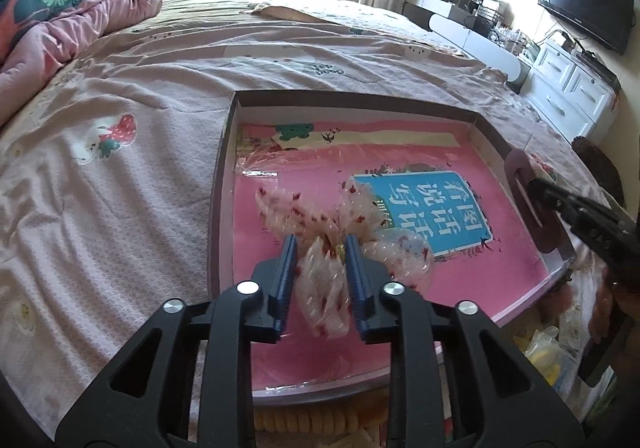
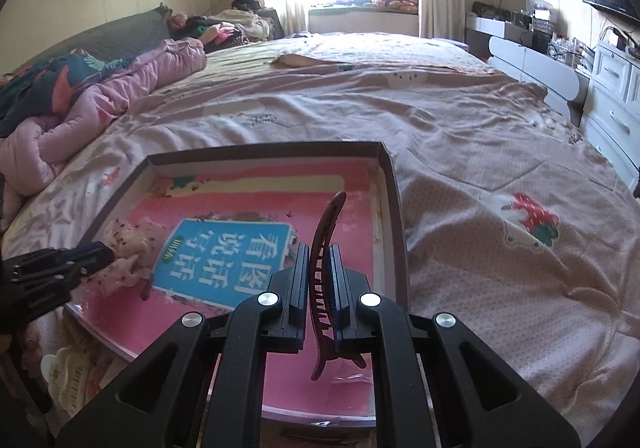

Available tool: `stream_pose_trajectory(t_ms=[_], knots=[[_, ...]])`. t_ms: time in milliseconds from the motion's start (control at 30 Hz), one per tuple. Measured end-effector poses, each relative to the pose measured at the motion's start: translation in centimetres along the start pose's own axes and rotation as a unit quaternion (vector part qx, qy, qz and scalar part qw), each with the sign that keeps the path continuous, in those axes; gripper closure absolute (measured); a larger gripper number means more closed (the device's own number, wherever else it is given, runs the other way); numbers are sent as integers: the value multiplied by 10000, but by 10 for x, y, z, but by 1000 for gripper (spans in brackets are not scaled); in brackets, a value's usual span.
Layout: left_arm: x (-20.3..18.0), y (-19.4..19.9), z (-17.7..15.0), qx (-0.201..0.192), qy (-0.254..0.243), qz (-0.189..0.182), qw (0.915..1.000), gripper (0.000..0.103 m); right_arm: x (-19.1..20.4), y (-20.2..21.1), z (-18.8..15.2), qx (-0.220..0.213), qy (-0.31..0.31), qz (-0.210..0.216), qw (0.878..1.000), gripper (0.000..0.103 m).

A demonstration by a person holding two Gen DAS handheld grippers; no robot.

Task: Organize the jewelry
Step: 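Lower the bow and brown clip into the tray and open both tools, then withdraw both tools from the tray toward the remaining accessories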

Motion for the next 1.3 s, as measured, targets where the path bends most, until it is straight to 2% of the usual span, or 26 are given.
stream_pose_trajectory(t_ms=[100,333,400,533,600,700,833,967,1033,1300], knots=[[1,7,2,-67,32,-6,10000,70,-3,-1,-2,34,-65,-14,10000,93],[3,25,5,-240,51,0,9997,54,-8,3,-5,0,-156,-37,9999,91],[4,32,7,-323,51,27,9995,50,-8,9,-4,-83,-173,-55,9998,77],[7,48,11,-515,108,36,9986,40,-7,28,0,-392,-186,-52,9990,62],[10,57,13,-643,135,52,9978,35,-6,47,4,-694,-162,-86,9974,50],[12,73,14,-827,179,99,9964,28,-3,71,9,-1050,-76,-133,9944,39],[12,93,14,-1097,205,159,9936,19,5,100,13,-1434,59,-185,9895,31],[12,112,11,-1294,174,153,9913,17,21,128,11,-1760,403,-217,9833,23],[12,118,9,-1340,144,179,9907,12,30,137,10,-1850,564,-217,9809,21],[15,134,-1,-1423,151,224,9895,12,56,159,-6,-1895,862,-79,9781,18]])
Point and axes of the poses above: each gripper's, at about its wrist camera, not at the fingertips, and y roughly against the way its jaws point, x to its left, z to its top, the point moved 4 cm from there along -y, roughly the way its jaws point, and after that the axes turned 8 degrees about z, right-handed, at the moved point
